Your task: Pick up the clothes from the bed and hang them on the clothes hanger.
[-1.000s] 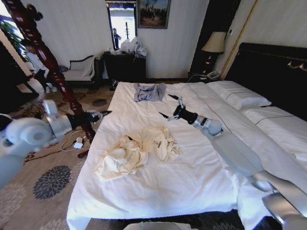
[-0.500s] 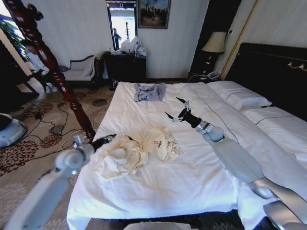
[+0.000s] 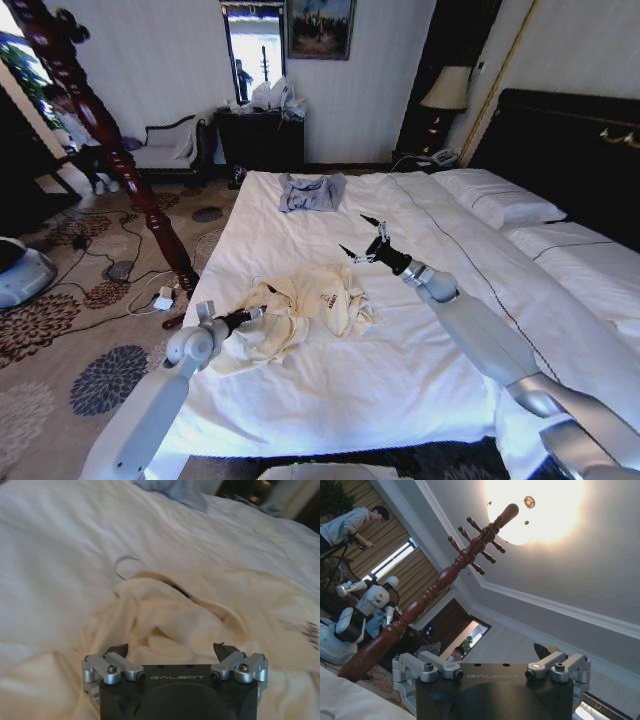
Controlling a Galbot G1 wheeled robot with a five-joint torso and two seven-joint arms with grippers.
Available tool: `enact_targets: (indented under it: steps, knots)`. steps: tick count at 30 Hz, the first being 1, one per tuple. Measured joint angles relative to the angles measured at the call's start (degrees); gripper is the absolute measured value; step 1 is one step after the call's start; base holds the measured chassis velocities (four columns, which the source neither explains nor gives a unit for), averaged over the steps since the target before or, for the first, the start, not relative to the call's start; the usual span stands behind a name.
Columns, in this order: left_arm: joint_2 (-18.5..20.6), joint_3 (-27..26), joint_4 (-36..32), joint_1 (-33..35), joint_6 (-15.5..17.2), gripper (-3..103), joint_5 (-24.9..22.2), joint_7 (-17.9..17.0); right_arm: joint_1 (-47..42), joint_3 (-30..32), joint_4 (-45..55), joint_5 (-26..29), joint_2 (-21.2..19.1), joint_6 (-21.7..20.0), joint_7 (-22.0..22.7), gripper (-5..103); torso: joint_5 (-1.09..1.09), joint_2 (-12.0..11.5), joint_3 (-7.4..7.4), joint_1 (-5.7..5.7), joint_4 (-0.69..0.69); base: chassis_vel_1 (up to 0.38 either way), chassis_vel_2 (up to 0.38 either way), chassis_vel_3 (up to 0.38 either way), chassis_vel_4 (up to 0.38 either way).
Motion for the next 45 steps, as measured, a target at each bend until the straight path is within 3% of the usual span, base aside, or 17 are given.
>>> enact_targets:
  steps: [7,14,17,23,26,28,31,39,43,45]
  knots:
    - [0.46,1.19,-1.90,1.19,-0.44,90,0.84,1.85,-0.37,0.11,0.60,-0.39,-0.21,0.02,0.91,100,0.01,0.01,0.00,-0.01,0.00,0.000,0.000,0.000,0.000]
    - [-3.24,3.23,2.57,-0.80,-0.27,69,3.24,0.77,-1.20,0.19,1.53,-0.76,-0.91,-0.04,2.05,100,-0.01,0.00,0.00,0.00,-0.01,0.000,0.000,0.000,0.000]
    - [-3.53,3.24,2.83,-1.02,-0.25,77,2.89,0.62,-1.70,0.62,1.71,-0.80,-1.31,-0.04,2.16,100,-0.01,0.00,0.00,0.00,-0.01,0.000,0.000,0.000,0.000]
    - [-3.54,1.90,2.33,0.10,-0.24,59,1.10,0.47,-2.38,1.32,2.08,-0.81,-1.71,0.01,2.29,100,-0.01,0.00,0.00,0.00,0.01,0.000,0.000,0.000,0.000]
    - [-3.43,0.62,1.56,0.76,-0.26,42,-1.08,0.40,-2.45,1.47,2.29,-0.79,-1.86,0.05,2.41,100,-0.01,0.00,0.00,0.00,0.01,0.000,0.000,0.000,0.000]
    - [-3.38,0.31,1.34,0.89,-0.28,42,-1.62,0.41,-2.45,1.49,2.32,-0.78,-1.90,0.07,2.43,100,-0.01,0.00,0.00,0.00,0.00,0.000,0.000,0.000,0.000]
    - [-3.14,-0.98,0.24,1.64,-0.56,26,-3.06,0.91,-2.45,1.53,2.41,-0.76,-1.95,0.11,2.51,100,-0.01,0.00,0.00,0.00,0.00,0.000,0.000,0.000,0.000]
    - [-1.70,-3.96,-4.20,3.26,-2.66,20,-2.00,3.86,-2.80,1.85,3.16,-0.73,-2.38,0.11,2.82,100,0.00,0.00,0.00,0.00,-0.01,0.000,0.000,0.000,0.000]
    - [-0.39,-4.76,-5.96,3.90,-3.07,4,-0.68,4.74,-2.95,1.94,3.56,-0.73,-2.63,0.02,3.10,100,0.00,0.00,-0.01,0.00,-0.01,0.000,0.000,0.000,0.000]
    - [0.29,-5.09,-6.91,4.53,-3.13,2,0.22,5.08,-2.97,1.98,3.73,-0.73,-2.65,-0.04,3.26,100,0.00,0.00,0.00,0.00,0.00,0.000,0.000,0.000,0.000]
